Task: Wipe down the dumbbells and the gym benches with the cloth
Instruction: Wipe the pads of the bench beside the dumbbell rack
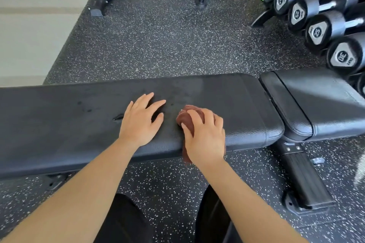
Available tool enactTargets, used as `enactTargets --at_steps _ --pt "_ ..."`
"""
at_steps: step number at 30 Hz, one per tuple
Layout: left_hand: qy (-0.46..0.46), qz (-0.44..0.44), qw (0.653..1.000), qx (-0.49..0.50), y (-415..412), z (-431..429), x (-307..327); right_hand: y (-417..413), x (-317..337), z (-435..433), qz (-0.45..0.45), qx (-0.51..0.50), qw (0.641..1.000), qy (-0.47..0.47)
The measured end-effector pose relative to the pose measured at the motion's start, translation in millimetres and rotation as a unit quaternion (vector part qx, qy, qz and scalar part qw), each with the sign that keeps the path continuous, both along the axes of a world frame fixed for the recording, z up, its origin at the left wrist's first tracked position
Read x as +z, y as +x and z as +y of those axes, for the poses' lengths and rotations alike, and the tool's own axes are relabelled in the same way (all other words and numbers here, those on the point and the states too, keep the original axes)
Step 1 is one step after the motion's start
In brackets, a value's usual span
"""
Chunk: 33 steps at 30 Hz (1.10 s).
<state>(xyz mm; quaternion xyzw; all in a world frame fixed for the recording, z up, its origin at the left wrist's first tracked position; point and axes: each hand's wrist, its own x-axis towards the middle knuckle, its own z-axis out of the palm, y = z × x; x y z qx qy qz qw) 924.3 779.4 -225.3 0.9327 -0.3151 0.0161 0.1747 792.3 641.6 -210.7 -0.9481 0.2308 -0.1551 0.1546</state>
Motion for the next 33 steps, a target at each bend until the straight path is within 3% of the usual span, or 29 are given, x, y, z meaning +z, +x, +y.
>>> enactTargets --at_steps 8,16,26,33 --pt "-0.025 0.004 0.999 0.037 5 -2 -1 103 24 -36 0.101 -0.013 0.993 0.052" --pt "-0.021 0.0 0.999 0.04 7 -3 -2 65 7 -27 0.037 0.027 0.998 0.035" --pt "-0.021 -0.012 0.999 0.046 7 -4 0 155 16 -60 0.073 -0.015 0.995 0.07" --pt "-0.039 -0.001 0.998 0.044 4 -4 3 104 17 -50 0.052 0.06 0.995 0.061"
